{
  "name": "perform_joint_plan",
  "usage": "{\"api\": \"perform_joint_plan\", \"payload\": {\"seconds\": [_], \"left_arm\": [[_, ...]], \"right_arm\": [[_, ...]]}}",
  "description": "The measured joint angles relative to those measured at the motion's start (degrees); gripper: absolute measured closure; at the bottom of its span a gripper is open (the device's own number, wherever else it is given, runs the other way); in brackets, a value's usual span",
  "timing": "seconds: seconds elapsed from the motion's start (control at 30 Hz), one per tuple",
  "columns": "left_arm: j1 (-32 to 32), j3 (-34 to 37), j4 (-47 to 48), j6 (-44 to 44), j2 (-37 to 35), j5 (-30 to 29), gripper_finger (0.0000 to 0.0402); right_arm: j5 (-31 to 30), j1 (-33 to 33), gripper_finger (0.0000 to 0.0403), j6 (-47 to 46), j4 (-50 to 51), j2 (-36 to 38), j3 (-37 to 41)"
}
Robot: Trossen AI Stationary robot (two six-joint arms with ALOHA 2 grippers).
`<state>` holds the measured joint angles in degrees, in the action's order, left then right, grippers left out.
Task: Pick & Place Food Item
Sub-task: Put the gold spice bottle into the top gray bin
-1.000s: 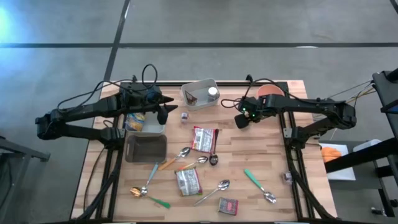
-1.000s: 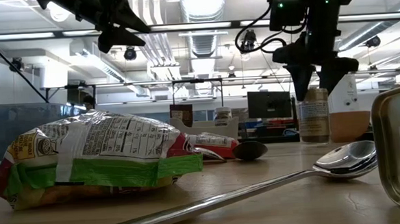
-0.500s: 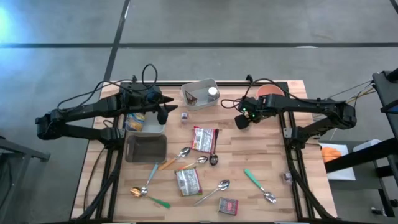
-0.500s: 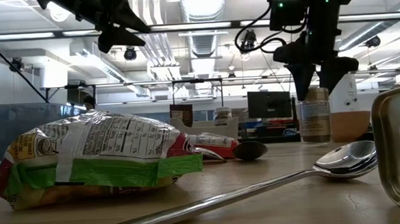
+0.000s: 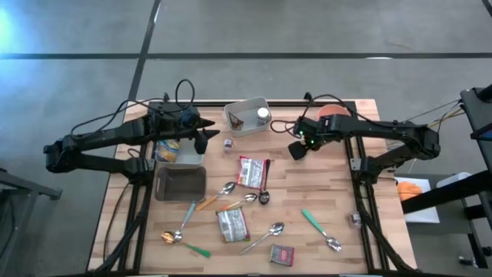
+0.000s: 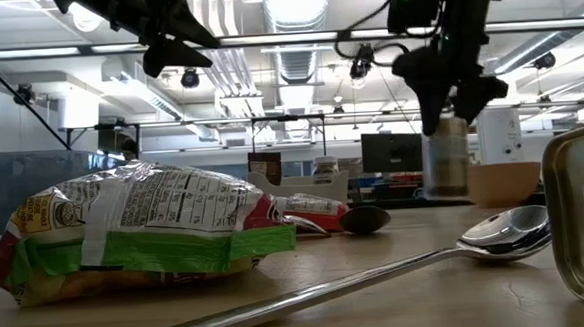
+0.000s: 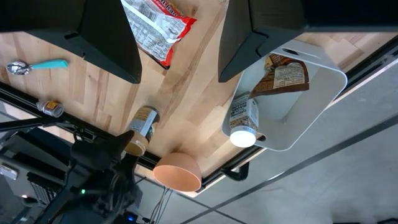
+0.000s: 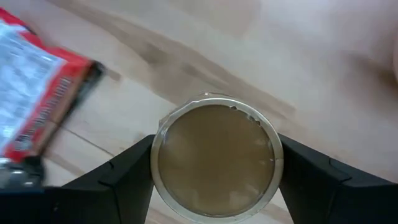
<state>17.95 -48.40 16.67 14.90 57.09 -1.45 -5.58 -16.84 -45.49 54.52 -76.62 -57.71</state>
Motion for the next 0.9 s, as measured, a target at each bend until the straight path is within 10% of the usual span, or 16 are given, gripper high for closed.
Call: {"api": "perform_joint_plan", "payload": {"seconds": [0.43, 0.9], "left_arm": [[-0.01, 0.00, 0.02, 0.01, 0.01, 0.00, 0.0183], [0.01, 0.00, 0.02, 0.01, -0.01, 0.00, 0.0183]], "right_arm": [[-4.06, -2.55, 0.0130, 14.12, -0.84, -3.57, -18.37], [1.60, -6.49, 0.0130, 36.72, 4.03, -24.60, -43.17]]}}
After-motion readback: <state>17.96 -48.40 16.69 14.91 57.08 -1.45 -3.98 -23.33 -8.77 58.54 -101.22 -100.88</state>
